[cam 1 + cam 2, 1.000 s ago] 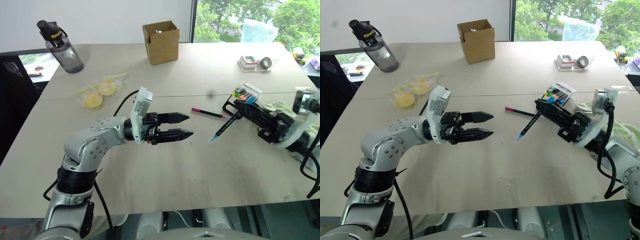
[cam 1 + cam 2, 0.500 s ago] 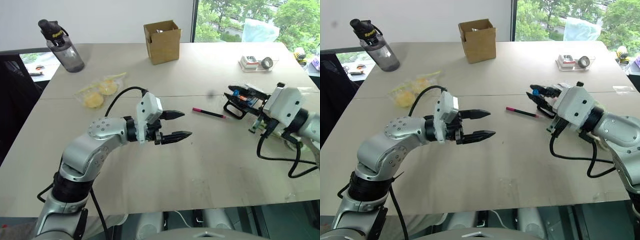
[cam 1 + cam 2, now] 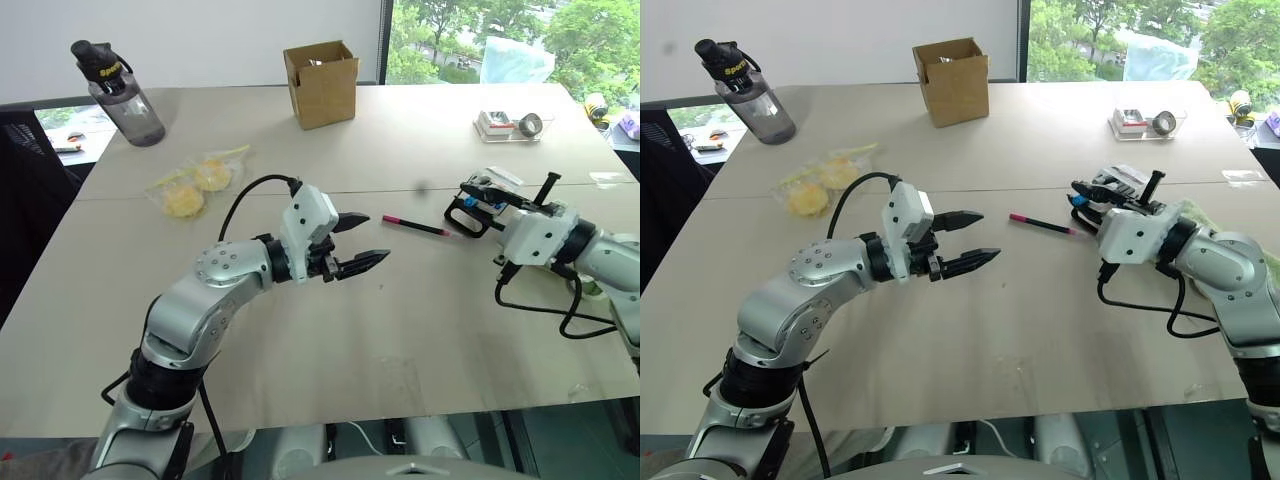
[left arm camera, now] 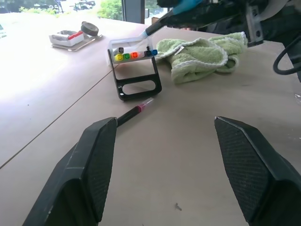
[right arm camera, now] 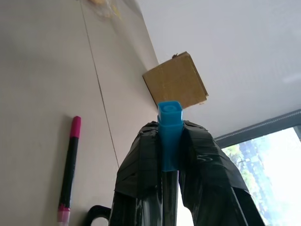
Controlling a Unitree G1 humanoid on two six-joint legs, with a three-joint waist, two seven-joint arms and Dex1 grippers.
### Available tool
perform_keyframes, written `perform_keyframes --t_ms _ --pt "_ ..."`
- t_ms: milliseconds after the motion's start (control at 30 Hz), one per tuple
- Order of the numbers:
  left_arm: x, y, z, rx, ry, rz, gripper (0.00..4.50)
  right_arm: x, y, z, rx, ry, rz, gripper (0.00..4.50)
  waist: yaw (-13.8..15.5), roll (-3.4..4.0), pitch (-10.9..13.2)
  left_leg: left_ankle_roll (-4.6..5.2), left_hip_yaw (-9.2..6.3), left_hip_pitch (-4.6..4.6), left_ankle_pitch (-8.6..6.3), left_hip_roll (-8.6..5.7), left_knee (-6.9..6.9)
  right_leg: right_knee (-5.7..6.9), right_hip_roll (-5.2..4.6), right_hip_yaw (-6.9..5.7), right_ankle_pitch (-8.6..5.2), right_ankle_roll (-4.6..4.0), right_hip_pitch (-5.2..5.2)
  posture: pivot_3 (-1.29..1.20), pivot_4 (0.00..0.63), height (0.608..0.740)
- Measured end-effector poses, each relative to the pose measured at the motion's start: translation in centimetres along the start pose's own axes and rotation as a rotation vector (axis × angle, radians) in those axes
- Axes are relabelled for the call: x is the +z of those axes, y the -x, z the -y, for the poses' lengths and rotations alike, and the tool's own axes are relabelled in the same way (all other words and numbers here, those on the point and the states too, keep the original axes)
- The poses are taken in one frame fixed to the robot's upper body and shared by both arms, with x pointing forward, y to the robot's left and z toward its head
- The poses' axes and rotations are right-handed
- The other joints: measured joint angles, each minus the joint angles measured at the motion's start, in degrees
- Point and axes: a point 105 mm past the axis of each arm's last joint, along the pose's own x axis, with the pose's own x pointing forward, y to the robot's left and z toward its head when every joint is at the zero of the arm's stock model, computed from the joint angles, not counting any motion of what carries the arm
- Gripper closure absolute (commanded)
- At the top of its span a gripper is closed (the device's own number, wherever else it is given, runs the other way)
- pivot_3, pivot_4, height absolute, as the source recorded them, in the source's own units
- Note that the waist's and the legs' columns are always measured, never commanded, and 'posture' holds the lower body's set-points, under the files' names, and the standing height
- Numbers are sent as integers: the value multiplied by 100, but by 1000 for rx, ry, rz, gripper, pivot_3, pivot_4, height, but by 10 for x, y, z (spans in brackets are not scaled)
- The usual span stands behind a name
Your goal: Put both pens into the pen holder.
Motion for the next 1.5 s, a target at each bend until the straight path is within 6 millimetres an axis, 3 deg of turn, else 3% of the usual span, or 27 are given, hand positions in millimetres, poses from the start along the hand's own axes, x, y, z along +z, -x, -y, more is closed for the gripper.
perform_keyframes --t_ms 267,567,633,667,833,900,1233,1367,1500 --pt "0 -5 2 11 11 16 1129 -10 -13 1 -29 -5 35 4463 -1 1 0 -2 0 0 1 2 1 2 -5 1 0 0 0 0 150 736" --pt "-5 -5 2 14 -1 -12 1129 -38 -12 -8 -28 -48 -31 4463 -4 1 0 -2 3 2 1 1 1 3 -6 3 1 -1 0 0 150 736" --pt "-6 -5 3 12 -3 -15 1078 -43 -13 -4 -44 -44 -40 3410 -9 1 0 -2 5 4 1 2 1 5 -6 7 1 -1 0 0 150 736" --pt "-6 -5 3 12 -3 -16 1078 -44 -13 -3 -52 -44 -42 3215 -9 1 0 -2 4 4 1 2 1 5 -7 6 1 -1 0 0 150 736" --pt "-6 -4 2 14 -7 -23 1078 -57 -12 -1 -71 -46 -77 794 -9 2 0 -3 5 4 1 3 1 5 -8 6 1 -1 1 0 150 736" --pt "-7 -4 2 12 -8 -24 1078 -61 -11 -3 -71 -48 -87 21 -9 2 0 -3 5 4 1 3 1 5 -11 7 1 -1 1 0 150 736" --pt "-9 -1 -1 -8 -41 -31 1078 -54 -1 3 -138 -105 -70 21 -5 2 0 -3 4 4 2 4 1 7 -15 6 1 -1 1 0 150 736" --pt "-26 3 -21 15 -40 -66 1078 -38 4 -2 -185 -402 -27 21 2 4 -1 -3 0 9 2 6 2 11 -14 0 1 -1 7 0 150 736" --pt "-42 -9 -48 -25 -94 -106 1078 -6 17 -43 7 -850 8 21 135 7 -3 5 -1 3 -3 1 7 9 -2 -15 1 -1 9 0 150 736"
